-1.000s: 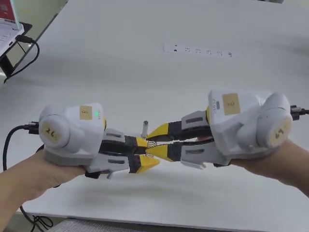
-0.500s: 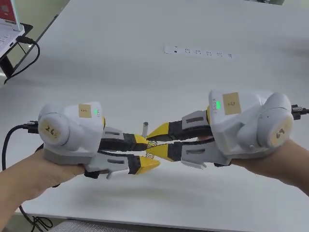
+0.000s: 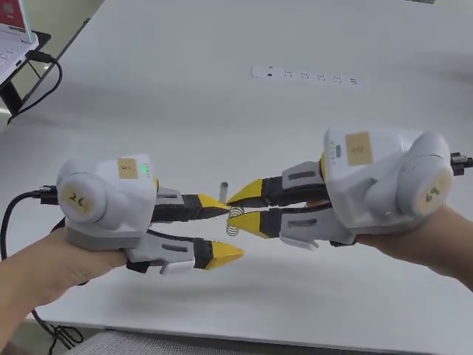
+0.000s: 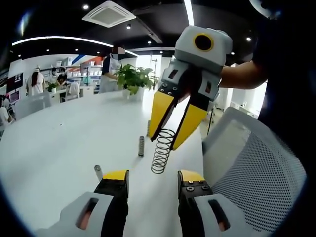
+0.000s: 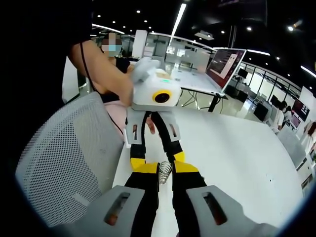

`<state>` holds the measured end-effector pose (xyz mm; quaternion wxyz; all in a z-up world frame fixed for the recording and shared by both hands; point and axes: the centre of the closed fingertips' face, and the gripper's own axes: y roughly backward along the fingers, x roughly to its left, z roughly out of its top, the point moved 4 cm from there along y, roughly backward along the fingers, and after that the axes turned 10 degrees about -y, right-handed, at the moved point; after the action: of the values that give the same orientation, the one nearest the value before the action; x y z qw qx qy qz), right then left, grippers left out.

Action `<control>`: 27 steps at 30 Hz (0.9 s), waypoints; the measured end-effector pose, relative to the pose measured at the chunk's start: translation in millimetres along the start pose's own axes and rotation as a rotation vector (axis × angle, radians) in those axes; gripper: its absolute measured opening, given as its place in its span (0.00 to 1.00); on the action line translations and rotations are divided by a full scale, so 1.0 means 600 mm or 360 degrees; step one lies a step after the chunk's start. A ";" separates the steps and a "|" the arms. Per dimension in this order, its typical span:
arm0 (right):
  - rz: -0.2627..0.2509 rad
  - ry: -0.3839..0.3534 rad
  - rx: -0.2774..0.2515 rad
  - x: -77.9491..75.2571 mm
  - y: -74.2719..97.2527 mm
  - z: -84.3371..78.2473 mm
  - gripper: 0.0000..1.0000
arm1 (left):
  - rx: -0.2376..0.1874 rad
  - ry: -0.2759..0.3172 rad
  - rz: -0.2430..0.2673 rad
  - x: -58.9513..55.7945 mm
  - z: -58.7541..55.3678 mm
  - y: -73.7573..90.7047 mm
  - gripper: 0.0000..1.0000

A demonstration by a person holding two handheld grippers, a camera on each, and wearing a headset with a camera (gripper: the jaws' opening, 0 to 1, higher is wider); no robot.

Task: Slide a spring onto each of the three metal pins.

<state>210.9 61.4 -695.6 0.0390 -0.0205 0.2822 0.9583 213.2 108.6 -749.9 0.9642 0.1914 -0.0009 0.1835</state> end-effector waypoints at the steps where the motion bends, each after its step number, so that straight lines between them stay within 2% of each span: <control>1: 0.0001 -0.0003 0.0002 -0.001 0.000 0.000 0.06 | 0.0005 0.0006 0.0012 0.002 -0.002 0.002 0.36; 4: -0.0011 -0.0006 0.0002 -0.005 0.001 -0.002 0.06 | 0.0017 0.0017 0.0056 0.008 -0.007 0.007 0.47; 8: -0.0018 -0.0009 0.0004 -0.008 0.001 -0.002 0.06 | 0.0037 0.0039 0.0088 0.015 -0.016 0.019 0.51; 18: -0.0045 -0.0031 0.0012 -0.018 0.006 -0.009 0.06 | 0.0061 0.0096 0.0215 0.035 -0.034 0.051 0.71; 27: -0.0062 -0.0045 0.0040 -0.023 0.008 -0.023 0.06 | 0.0057 0.0110 0.0244 0.031 -0.036 0.060 0.87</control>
<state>224.8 49.2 -703.7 0.0619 -0.0121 0.2933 0.9539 216.1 154.2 -755.4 0.9432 0.2016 0.0209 0.2634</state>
